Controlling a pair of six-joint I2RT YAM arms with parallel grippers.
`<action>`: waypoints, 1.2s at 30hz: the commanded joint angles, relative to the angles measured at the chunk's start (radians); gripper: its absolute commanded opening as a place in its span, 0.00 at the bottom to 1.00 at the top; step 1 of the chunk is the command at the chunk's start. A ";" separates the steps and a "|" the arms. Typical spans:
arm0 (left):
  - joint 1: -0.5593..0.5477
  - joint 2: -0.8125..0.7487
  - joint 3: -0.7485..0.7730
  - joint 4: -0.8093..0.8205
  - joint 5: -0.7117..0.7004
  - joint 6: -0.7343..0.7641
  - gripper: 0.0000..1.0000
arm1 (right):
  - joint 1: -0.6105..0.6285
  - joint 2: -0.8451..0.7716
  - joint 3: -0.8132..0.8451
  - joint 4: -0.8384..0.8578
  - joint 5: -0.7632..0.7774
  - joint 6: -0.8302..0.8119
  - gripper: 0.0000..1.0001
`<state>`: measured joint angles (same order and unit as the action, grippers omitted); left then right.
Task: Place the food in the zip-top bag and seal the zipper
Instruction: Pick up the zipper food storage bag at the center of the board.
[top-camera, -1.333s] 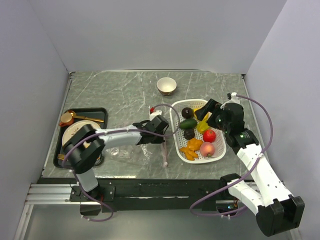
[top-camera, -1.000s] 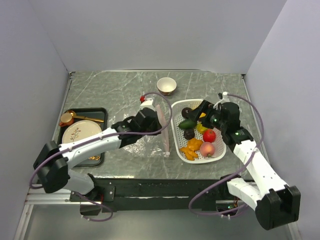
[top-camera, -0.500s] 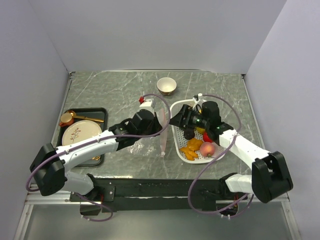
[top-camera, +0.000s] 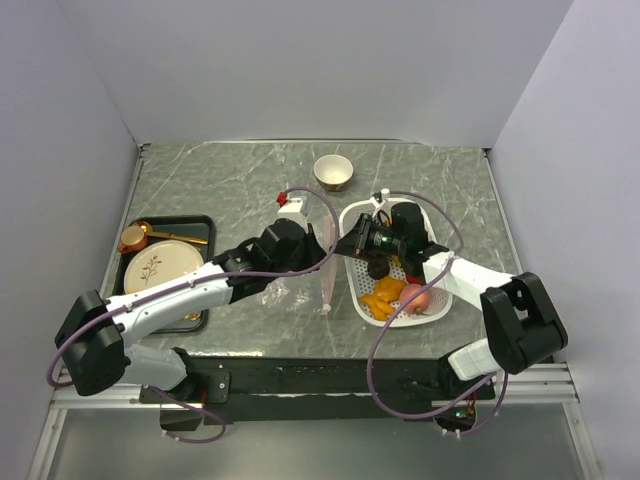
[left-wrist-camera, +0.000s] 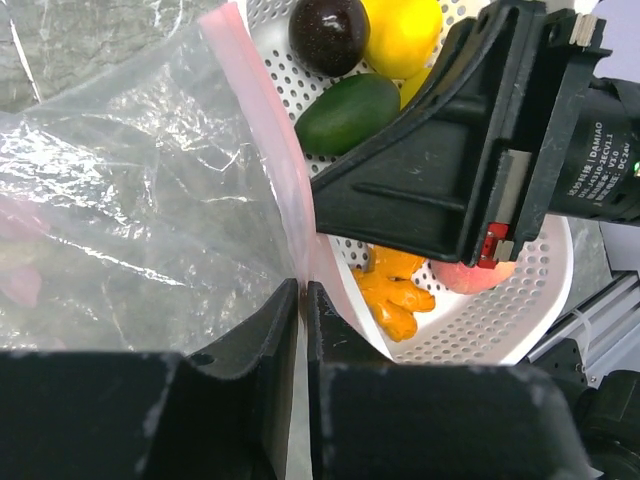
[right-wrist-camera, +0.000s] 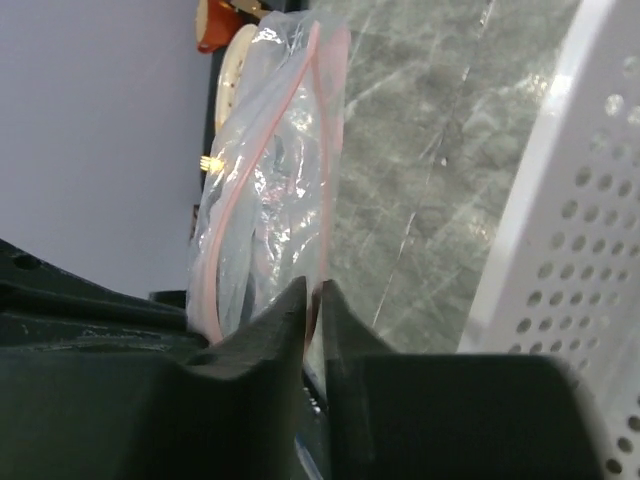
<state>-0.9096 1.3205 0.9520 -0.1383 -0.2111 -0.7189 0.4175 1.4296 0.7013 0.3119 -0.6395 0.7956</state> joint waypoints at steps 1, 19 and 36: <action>0.008 -0.024 0.007 0.017 -0.019 0.018 0.14 | 0.007 0.028 0.033 0.099 -0.016 0.037 0.00; 0.155 -0.161 -0.016 -0.047 0.077 0.030 0.55 | 0.073 -0.001 0.099 -0.111 0.337 -0.015 0.00; -0.034 -0.003 -0.059 0.085 0.021 0.038 0.68 | 0.115 -0.040 0.090 0.012 0.265 0.071 0.00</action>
<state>-0.9264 1.2968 0.8841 -0.1051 -0.1192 -0.6937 0.5278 1.4384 0.7536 0.2745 -0.3637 0.8551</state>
